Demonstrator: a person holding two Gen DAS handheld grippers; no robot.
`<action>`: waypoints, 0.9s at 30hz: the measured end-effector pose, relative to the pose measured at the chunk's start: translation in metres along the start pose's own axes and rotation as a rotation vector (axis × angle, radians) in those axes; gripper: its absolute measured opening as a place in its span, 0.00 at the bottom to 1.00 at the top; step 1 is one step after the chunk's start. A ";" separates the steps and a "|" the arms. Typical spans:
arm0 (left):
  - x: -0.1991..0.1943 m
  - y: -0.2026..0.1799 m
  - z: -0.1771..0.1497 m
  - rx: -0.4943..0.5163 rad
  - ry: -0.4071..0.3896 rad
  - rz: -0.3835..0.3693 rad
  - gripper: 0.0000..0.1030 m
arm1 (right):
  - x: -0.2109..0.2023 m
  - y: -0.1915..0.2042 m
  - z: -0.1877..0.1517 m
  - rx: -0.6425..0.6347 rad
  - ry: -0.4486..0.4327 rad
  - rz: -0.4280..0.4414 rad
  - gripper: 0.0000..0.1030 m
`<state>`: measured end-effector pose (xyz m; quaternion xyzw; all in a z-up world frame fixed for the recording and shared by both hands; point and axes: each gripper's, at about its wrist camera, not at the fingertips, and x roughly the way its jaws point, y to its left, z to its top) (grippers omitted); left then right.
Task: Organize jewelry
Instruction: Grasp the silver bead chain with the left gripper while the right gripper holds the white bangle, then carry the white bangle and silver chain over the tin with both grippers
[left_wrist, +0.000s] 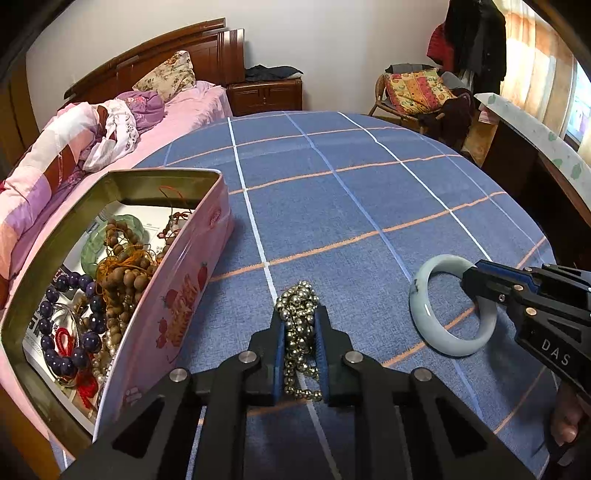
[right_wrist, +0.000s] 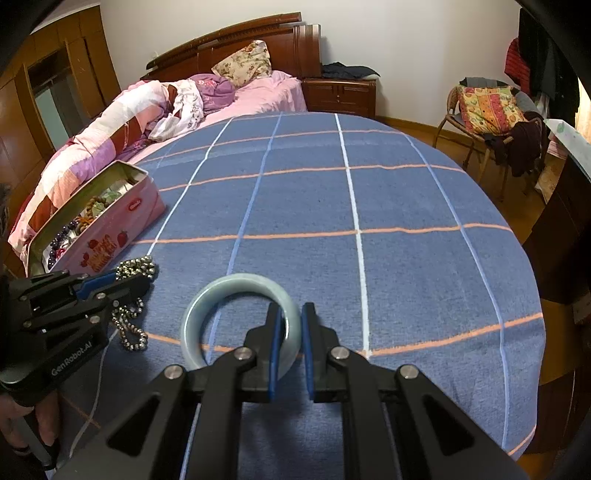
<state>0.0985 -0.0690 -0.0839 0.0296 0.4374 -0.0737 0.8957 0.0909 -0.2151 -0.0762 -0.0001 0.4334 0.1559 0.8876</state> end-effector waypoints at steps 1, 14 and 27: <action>0.000 0.000 0.000 0.000 0.000 -0.001 0.13 | 0.000 -0.001 0.000 0.001 -0.002 0.002 0.13; -0.022 -0.002 -0.001 0.039 -0.090 0.022 0.09 | -0.013 0.005 -0.001 -0.006 -0.077 0.037 0.13; -0.078 0.015 0.004 0.020 -0.209 0.031 0.09 | -0.033 0.024 0.010 0.005 -0.122 0.104 0.13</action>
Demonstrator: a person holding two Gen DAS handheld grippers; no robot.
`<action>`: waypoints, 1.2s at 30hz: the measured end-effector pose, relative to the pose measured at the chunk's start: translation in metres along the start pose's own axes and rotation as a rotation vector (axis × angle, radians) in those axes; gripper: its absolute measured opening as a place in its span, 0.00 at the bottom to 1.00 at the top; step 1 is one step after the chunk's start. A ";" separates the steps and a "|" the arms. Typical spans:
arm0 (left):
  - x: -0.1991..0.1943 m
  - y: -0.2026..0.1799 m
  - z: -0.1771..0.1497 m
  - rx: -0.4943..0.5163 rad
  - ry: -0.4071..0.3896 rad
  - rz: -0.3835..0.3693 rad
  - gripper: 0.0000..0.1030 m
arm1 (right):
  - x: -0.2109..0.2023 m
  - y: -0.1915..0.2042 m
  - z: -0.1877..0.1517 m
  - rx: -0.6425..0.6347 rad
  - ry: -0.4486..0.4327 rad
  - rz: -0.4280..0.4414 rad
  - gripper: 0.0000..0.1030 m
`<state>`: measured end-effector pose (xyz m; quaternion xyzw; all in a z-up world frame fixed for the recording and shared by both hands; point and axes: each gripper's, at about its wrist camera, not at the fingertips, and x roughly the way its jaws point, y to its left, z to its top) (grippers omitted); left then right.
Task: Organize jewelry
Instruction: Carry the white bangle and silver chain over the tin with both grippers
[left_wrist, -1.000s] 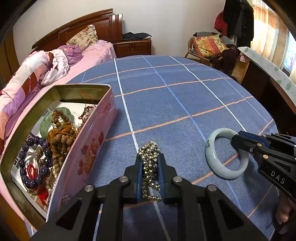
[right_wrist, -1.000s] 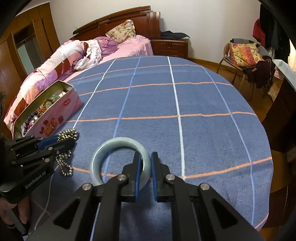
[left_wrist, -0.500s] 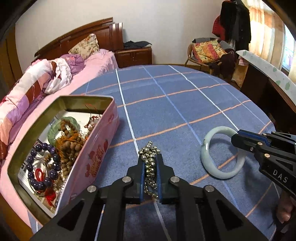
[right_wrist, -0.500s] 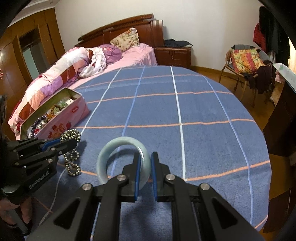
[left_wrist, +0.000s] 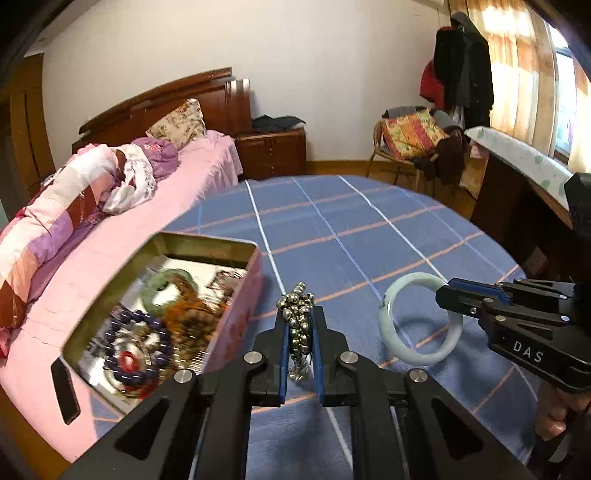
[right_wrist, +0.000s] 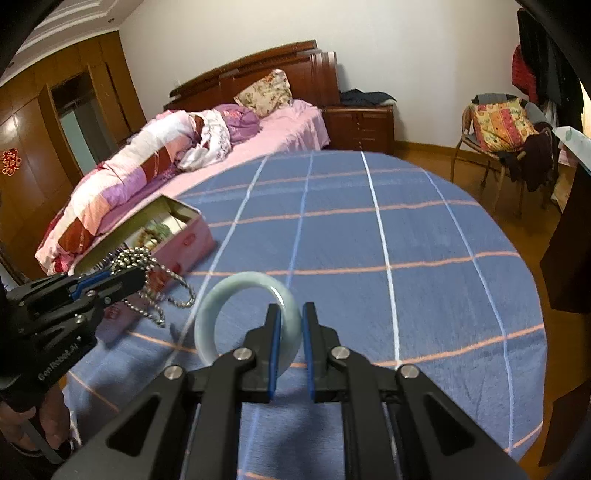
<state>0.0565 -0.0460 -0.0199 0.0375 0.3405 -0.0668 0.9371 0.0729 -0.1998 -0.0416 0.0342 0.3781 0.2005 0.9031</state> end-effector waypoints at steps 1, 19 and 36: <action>-0.005 0.004 0.002 -0.005 -0.010 0.005 0.09 | -0.001 0.003 0.002 -0.004 -0.004 0.003 0.13; -0.037 0.106 0.025 -0.110 -0.092 0.190 0.09 | 0.008 0.071 0.056 -0.141 -0.069 0.077 0.13; -0.018 0.131 0.023 -0.136 -0.047 0.212 0.09 | 0.035 0.112 0.080 -0.216 -0.052 0.109 0.13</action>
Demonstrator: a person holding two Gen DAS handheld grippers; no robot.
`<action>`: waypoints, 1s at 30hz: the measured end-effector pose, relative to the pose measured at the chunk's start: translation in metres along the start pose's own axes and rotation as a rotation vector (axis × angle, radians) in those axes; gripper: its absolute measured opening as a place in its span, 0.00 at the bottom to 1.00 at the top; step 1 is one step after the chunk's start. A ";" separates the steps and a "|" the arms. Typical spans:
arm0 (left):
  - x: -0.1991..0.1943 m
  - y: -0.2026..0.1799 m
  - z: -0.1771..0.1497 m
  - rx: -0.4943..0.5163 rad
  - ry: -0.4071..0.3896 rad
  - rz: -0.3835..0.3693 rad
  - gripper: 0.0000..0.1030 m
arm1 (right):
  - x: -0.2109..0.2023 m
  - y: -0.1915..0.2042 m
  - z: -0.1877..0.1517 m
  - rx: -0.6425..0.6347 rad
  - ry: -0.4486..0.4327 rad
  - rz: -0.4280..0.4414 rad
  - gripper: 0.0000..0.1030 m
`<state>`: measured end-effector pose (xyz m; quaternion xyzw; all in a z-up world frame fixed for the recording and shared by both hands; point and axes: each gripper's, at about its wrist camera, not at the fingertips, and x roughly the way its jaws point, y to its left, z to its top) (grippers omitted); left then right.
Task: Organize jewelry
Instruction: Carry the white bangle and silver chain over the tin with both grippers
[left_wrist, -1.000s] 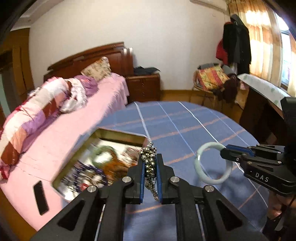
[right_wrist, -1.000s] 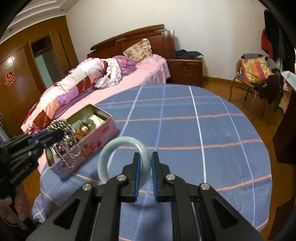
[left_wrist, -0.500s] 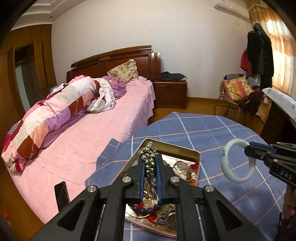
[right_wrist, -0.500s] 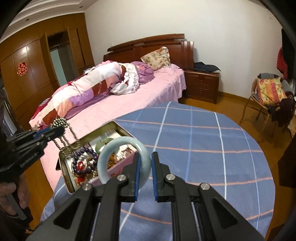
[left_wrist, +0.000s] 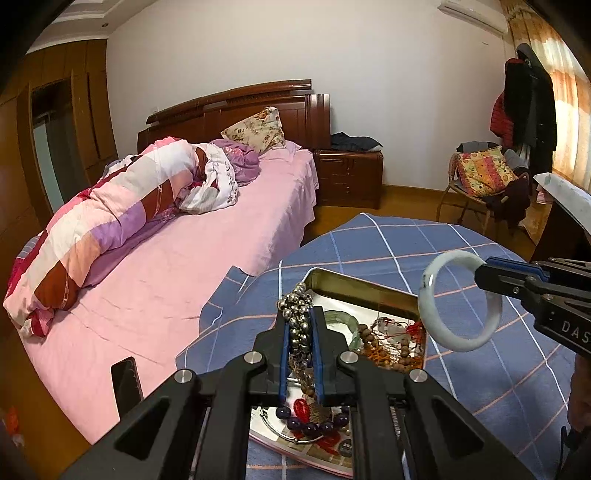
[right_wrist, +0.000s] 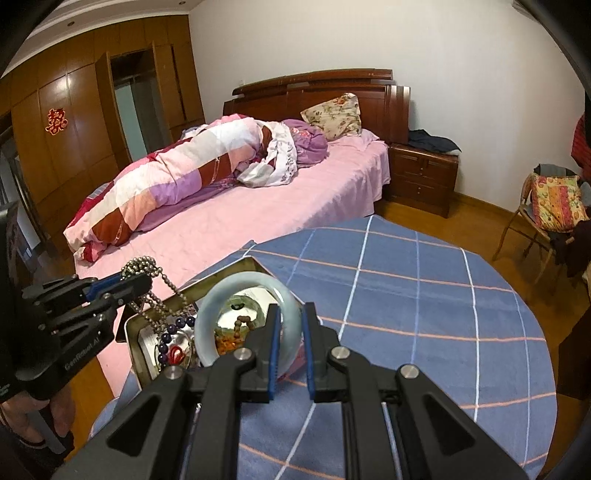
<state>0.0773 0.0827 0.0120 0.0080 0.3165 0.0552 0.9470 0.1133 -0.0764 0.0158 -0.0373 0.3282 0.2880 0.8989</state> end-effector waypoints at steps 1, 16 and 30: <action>0.001 0.000 0.000 0.000 0.002 0.000 0.09 | 0.002 0.000 0.001 -0.002 0.003 -0.001 0.13; 0.024 0.010 -0.004 -0.009 0.049 0.003 0.09 | 0.036 0.009 0.008 -0.023 0.069 -0.012 0.13; 0.037 0.010 -0.009 0.003 0.078 -0.004 0.09 | 0.060 0.006 0.008 -0.006 0.127 -0.021 0.13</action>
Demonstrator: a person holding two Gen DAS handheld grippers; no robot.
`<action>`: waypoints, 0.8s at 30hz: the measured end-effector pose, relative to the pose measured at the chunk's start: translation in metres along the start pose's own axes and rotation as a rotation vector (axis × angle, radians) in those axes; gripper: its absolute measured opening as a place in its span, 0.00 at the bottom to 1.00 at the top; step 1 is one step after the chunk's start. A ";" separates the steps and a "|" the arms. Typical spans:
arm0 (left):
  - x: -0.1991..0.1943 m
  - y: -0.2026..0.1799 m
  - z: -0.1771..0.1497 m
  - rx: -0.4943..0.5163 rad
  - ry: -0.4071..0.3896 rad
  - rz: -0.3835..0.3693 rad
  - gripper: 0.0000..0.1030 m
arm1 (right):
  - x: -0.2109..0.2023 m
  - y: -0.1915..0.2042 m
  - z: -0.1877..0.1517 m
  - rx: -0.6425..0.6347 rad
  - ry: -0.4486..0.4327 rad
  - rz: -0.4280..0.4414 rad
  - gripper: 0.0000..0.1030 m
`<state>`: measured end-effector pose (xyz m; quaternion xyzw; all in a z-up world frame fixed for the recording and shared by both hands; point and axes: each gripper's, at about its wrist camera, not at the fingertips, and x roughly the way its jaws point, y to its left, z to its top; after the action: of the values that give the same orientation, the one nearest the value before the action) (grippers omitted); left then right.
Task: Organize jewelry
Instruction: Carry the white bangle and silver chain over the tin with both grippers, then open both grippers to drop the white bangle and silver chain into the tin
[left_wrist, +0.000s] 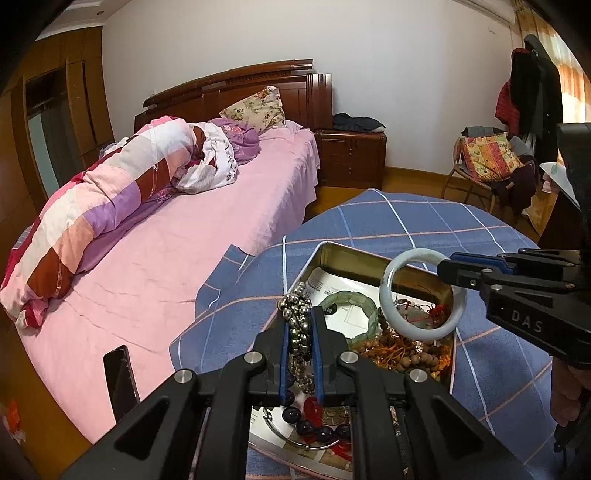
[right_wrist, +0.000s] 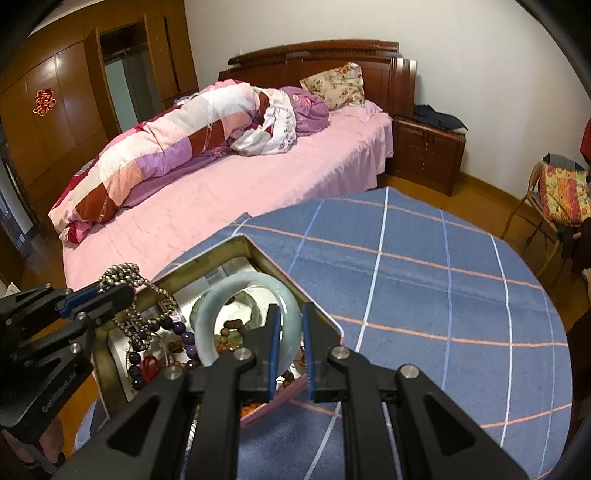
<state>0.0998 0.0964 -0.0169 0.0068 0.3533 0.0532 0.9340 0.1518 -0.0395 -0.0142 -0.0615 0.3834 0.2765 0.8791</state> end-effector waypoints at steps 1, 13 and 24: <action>0.002 0.000 0.000 0.002 0.003 0.000 0.09 | 0.001 0.000 -0.001 0.000 0.003 -0.002 0.13; 0.014 -0.006 -0.004 0.025 0.038 -0.001 0.09 | 0.010 -0.001 -0.005 0.004 0.026 -0.012 0.13; 0.021 -0.007 -0.007 0.020 0.068 -0.006 0.12 | 0.017 -0.003 -0.007 0.017 0.036 0.008 0.19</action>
<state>0.1113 0.0912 -0.0361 0.0134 0.3855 0.0472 0.9214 0.1588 -0.0367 -0.0314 -0.0575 0.4017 0.2757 0.8714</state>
